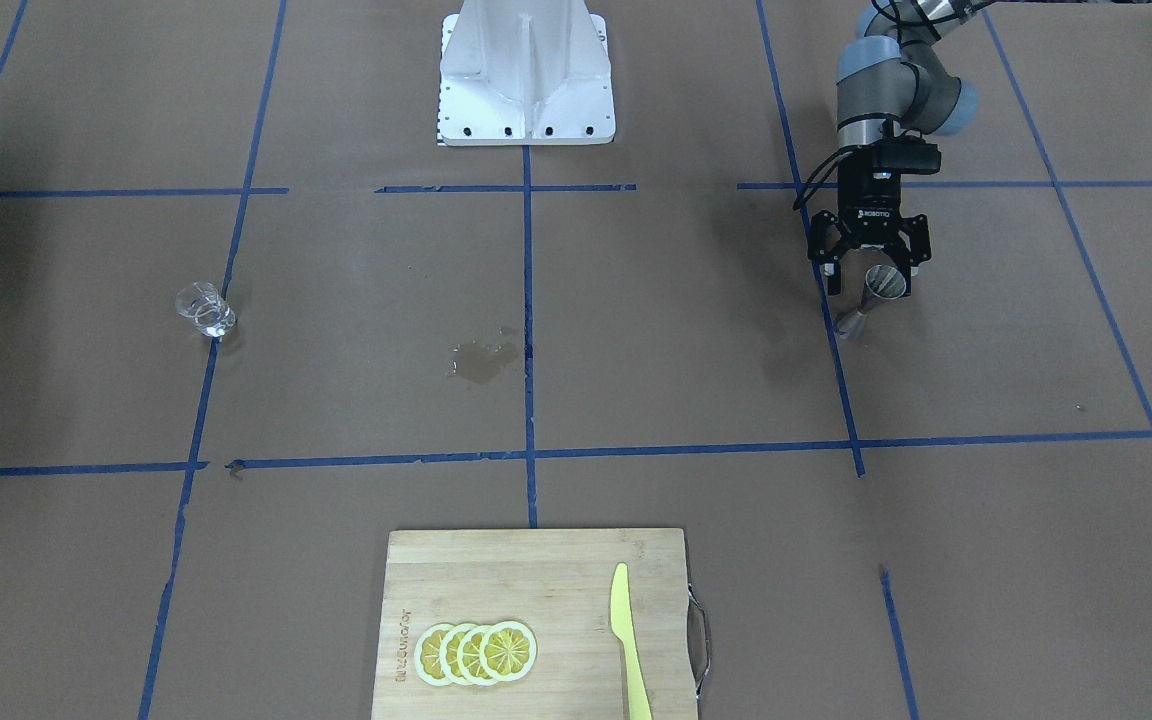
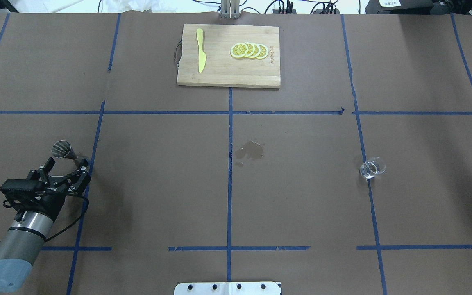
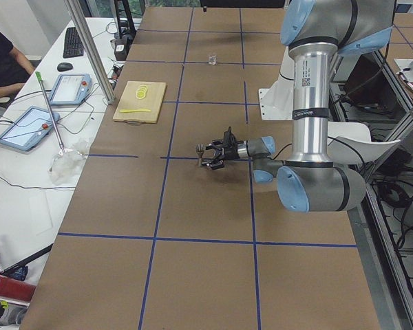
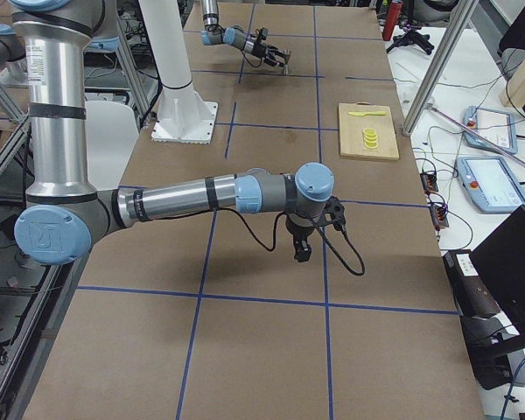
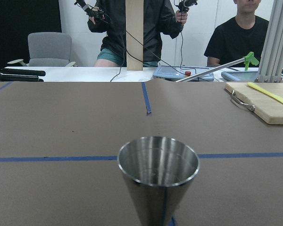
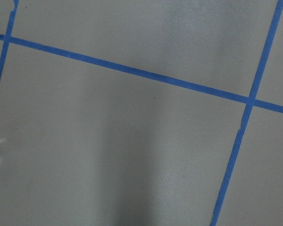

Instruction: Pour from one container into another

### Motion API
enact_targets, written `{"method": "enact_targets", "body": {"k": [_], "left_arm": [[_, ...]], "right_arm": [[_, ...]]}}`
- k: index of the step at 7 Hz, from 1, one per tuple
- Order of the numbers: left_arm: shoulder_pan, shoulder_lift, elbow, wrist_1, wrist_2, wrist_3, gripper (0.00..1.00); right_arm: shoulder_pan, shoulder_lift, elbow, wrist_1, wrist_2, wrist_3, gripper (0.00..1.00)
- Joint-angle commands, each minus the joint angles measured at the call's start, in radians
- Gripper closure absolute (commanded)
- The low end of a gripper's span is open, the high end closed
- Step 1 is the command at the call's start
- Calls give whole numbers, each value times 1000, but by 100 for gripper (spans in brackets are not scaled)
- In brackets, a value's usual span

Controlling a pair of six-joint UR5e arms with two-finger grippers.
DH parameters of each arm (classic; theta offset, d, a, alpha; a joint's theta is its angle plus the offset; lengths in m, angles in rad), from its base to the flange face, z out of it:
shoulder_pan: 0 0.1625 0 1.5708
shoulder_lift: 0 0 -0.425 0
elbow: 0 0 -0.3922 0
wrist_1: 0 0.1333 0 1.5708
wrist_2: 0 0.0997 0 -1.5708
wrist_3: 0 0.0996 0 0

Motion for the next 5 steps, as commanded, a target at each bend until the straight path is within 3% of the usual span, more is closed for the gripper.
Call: {"method": "enact_targets", "body": {"k": [1, 3, 5], "left_arm": [[-1, -3, 38, -14, 10, -25, 0], [-5, -4, 40, -11, 8, -19, 0], [-10, -14, 43, -2, 8, -19, 0]], "right_arm": [[0, 4, 0, 0, -2, 0, 0], [0, -8, -18, 83, -8, 3, 0], [0, -9, -21, 89, -29, 5, 0]]}}
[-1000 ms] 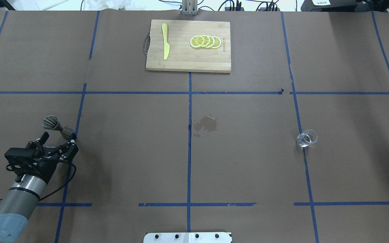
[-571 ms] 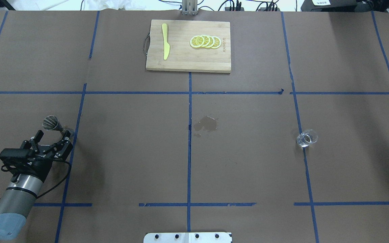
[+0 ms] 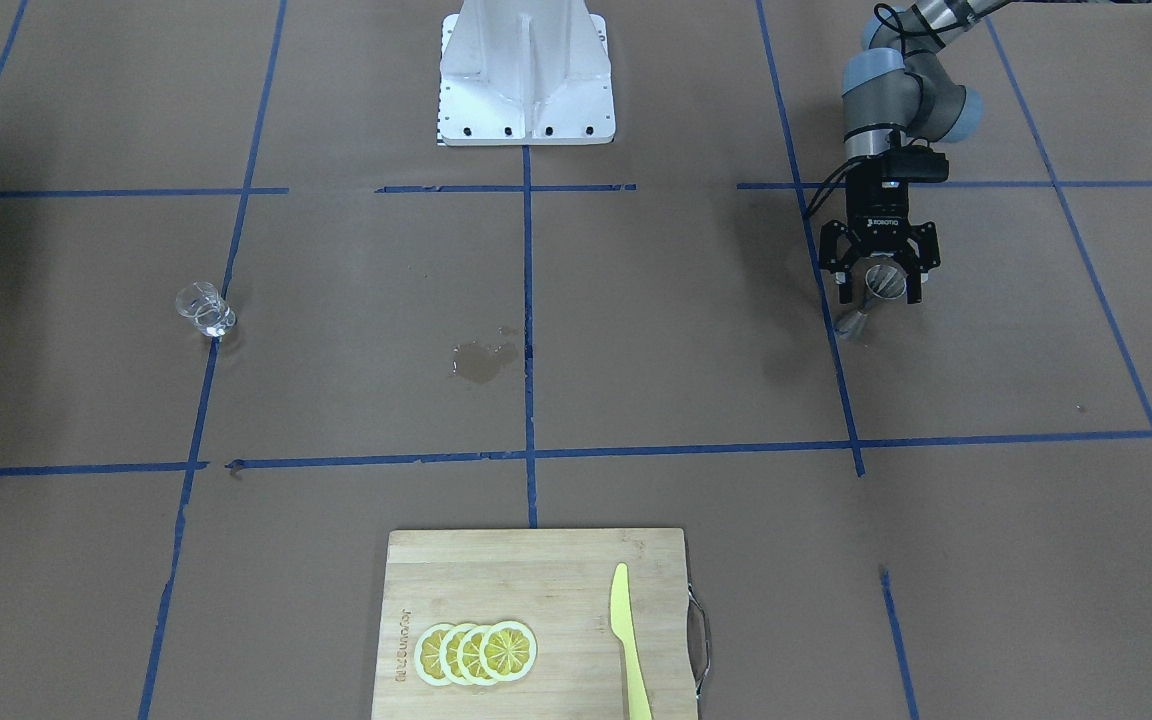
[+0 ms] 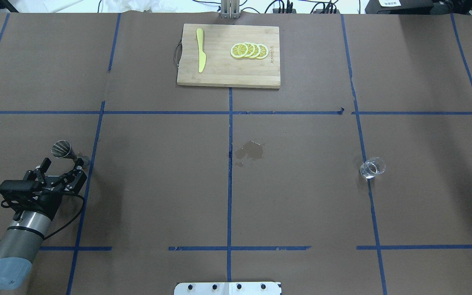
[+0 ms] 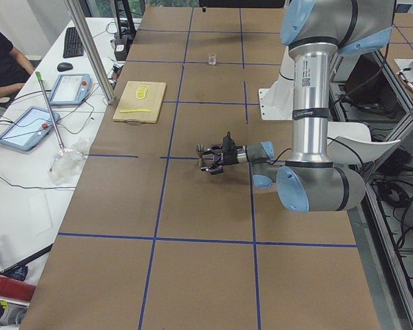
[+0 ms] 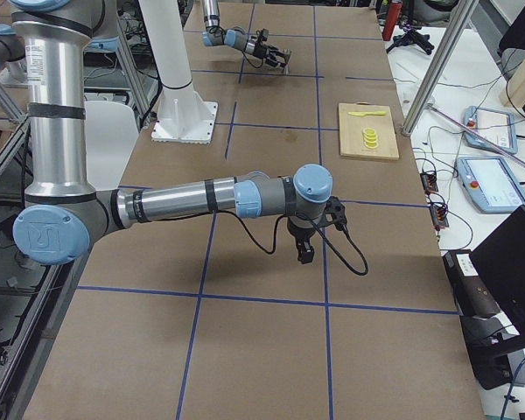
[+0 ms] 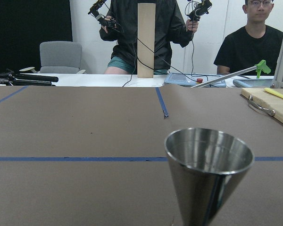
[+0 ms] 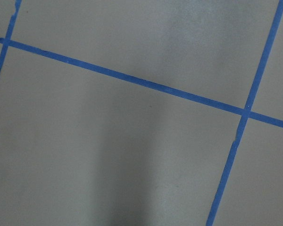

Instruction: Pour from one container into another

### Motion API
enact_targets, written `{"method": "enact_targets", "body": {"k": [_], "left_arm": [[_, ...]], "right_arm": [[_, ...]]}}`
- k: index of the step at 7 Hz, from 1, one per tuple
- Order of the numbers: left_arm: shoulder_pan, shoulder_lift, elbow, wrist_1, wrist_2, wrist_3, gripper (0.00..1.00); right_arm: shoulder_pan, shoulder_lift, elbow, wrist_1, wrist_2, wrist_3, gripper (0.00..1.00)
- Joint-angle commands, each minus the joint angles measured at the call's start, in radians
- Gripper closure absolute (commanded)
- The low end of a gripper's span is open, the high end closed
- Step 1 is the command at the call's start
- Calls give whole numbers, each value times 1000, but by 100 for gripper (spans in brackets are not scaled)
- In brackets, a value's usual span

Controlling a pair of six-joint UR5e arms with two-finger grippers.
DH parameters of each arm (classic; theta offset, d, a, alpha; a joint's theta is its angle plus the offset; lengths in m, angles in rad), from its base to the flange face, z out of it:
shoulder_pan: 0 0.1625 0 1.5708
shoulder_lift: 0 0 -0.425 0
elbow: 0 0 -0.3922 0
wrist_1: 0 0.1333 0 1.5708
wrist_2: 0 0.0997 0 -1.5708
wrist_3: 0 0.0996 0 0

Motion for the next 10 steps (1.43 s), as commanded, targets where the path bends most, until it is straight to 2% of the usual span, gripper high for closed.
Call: {"method": "enact_targets", "body": {"k": [1, 3, 4, 5, 7, 9, 10], "left_arm": [[-5, -14, 10, 7, 0, 8, 0], [-15, -52, 19, 7, 3, 50, 0], [-17, -52, 19, 7, 3, 51, 4], [-20, -52, 24, 7, 3, 51, 16], [-25, -52, 24, 7, 1, 51, 54], [-28, -59, 24, 6, 0, 53, 78], [-28, -60, 21, 0, 0, 53, 100]], "right_arm": [[0, -1, -3, 10, -11, 0, 0], [0, -1, -3, 10, -11, 0, 0], [0, -3, -1, 10, -11, 1, 0], [0, -3, -1, 10, -11, 0, 0], [0, -3, -1, 10, -11, 0, 0], [1, -3, 2, 10, -11, 0, 0], [0, -3, 2, 10, -11, 0, 0]]}}
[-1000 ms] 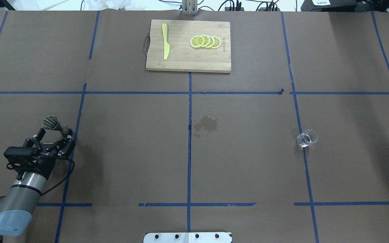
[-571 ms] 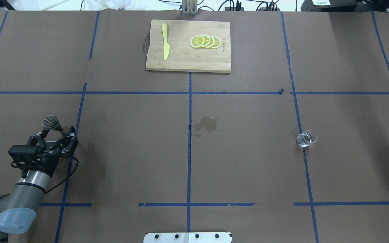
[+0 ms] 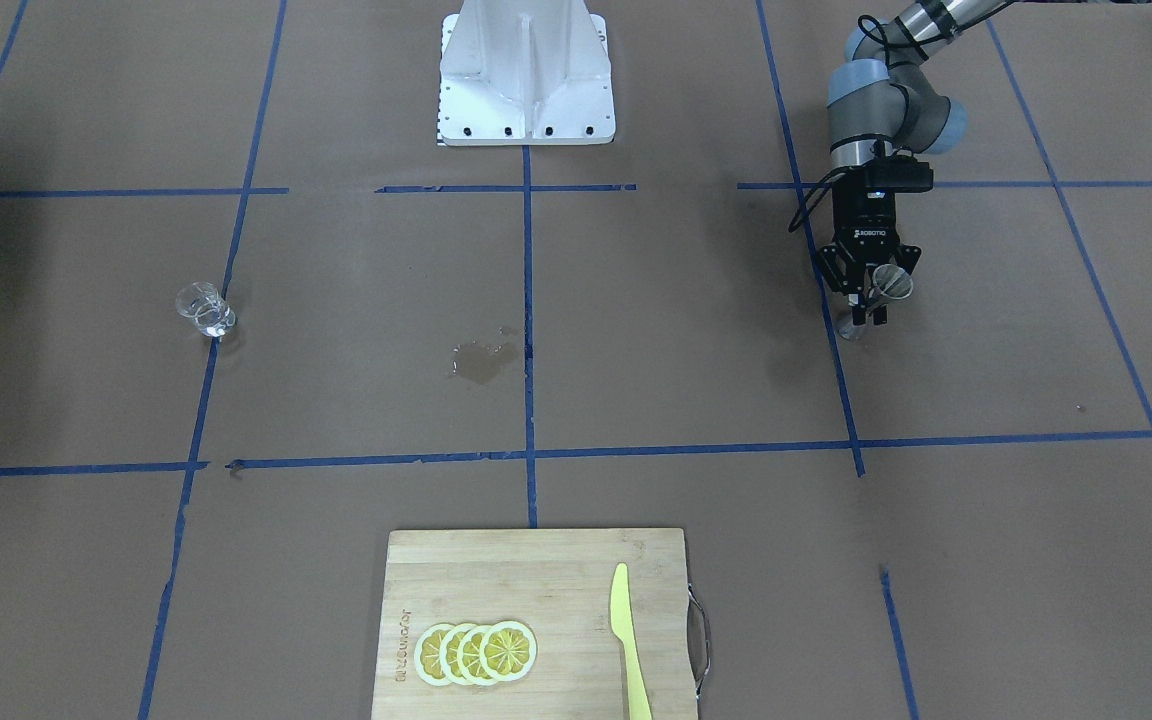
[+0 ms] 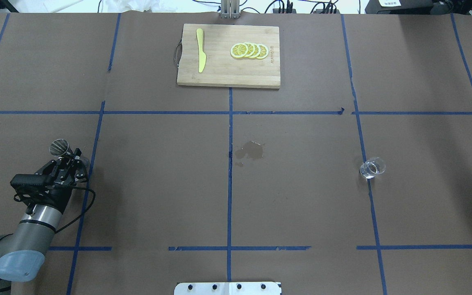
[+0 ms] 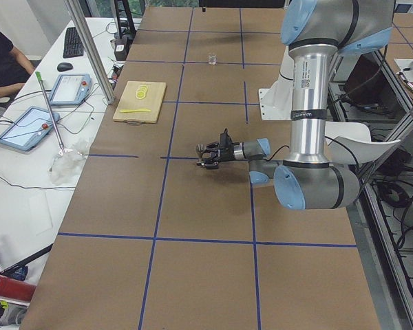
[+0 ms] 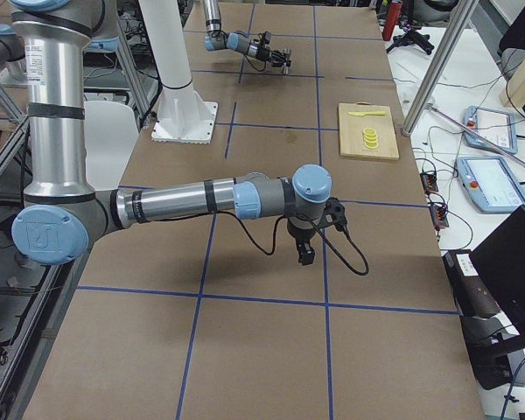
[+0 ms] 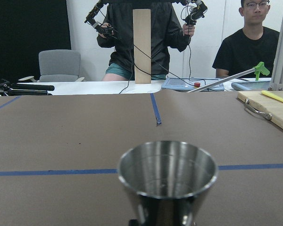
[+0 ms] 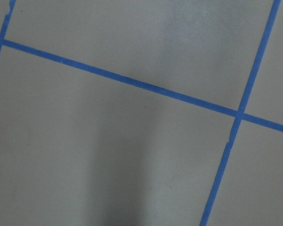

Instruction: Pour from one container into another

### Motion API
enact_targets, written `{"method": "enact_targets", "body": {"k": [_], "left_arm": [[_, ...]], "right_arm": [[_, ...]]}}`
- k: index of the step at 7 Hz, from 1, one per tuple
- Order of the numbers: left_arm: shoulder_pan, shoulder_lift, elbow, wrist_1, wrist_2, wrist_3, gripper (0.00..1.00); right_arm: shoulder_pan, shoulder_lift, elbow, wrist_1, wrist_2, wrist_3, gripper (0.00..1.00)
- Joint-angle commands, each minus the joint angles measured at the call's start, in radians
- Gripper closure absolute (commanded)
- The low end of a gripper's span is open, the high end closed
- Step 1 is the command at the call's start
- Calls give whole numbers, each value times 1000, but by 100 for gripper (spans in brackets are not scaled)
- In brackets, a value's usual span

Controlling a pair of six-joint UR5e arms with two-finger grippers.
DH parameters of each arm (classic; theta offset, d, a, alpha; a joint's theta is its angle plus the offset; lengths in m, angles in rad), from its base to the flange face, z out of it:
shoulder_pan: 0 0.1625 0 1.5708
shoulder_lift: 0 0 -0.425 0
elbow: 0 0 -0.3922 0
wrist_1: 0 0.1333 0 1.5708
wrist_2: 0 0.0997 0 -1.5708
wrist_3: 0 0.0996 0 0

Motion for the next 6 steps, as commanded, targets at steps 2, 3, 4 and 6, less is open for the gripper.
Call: {"method": "enact_targets", "body": {"k": [2, 3, 4, 6], "left_arm": [[-7, 0, -33, -16, -5, 28, 100], [-19, -3, -70, -58, -5, 164, 100], [-19, -9, -76, -150, -2, 224, 100], [-16, -50, -71, -169, -5, 235, 100]], "right_arm": [[0, 0, 1, 0, 0, 0, 0], [0, 2, 3, 0, 0, 2, 0], [0, 0, 4, 2, 2, 3, 0], [0, -8, 6, 35, 3, 24, 0]]}}
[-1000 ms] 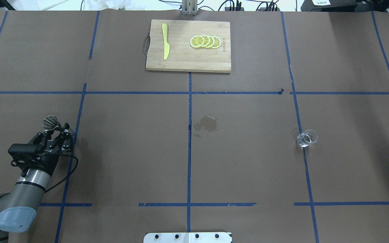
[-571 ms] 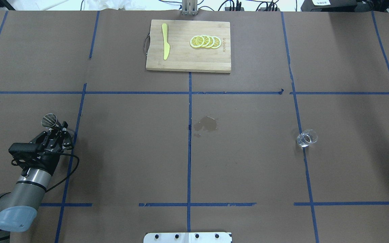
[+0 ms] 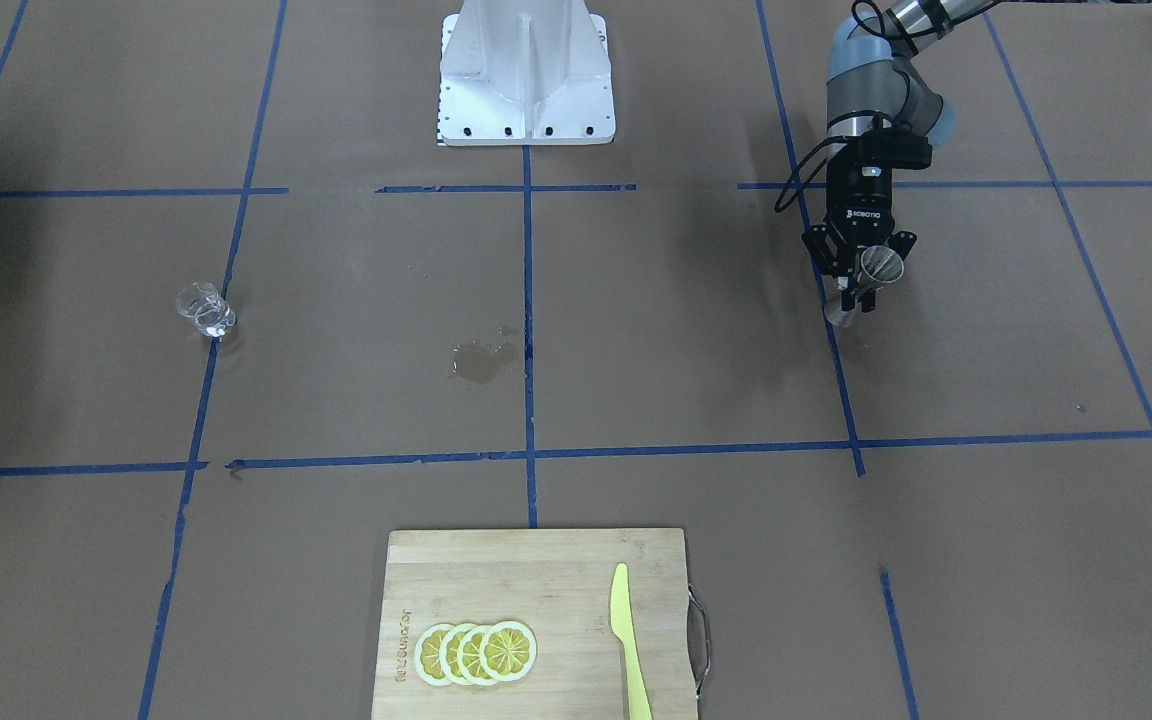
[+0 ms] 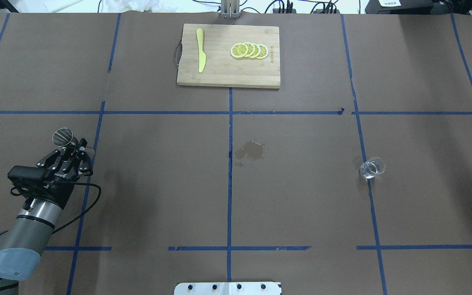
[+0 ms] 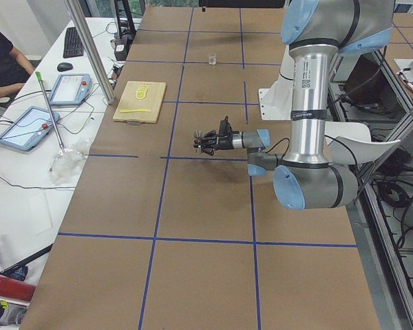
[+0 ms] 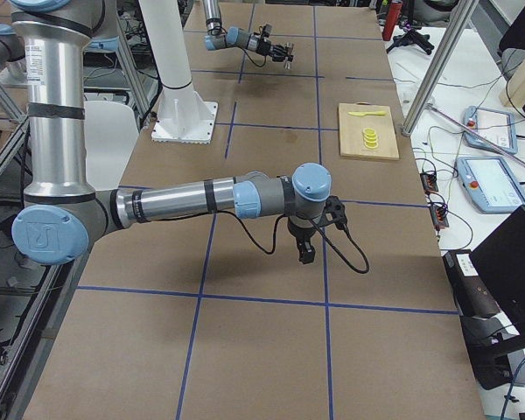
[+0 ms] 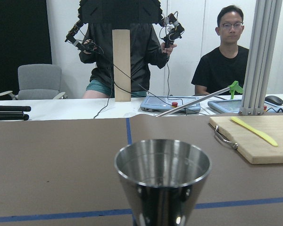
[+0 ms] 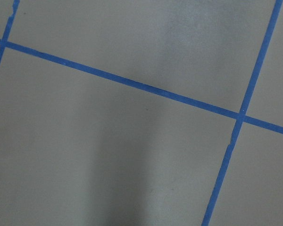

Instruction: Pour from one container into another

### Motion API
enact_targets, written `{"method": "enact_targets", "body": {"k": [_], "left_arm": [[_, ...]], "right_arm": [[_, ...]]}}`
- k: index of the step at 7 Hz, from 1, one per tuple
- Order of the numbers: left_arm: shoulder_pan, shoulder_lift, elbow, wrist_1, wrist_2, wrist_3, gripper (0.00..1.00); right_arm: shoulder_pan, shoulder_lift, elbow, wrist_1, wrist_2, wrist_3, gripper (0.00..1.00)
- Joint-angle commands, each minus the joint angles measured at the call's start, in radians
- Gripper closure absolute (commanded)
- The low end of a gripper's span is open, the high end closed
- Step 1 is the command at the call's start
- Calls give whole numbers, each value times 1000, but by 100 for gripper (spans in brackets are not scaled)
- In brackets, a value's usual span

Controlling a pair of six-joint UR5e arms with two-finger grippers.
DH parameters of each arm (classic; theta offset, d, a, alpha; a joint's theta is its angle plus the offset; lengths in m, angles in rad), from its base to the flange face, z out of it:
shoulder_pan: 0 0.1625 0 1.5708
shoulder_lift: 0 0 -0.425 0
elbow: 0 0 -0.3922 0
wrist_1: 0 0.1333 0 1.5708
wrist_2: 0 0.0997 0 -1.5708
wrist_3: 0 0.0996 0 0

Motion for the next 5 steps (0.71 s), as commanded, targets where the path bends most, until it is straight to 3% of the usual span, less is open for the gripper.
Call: {"method": "enact_targets", "body": {"k": [1, 5], "left_arm": [[6, -48, 0, -22, -8, 17, 100], [3, -141, -12, -23, -39, 141, 100]], "right_arm": [[0, -5, 1, 26, 1, 28, 0], [-6, -10, 1, 130, 4, 116, 0]]}}
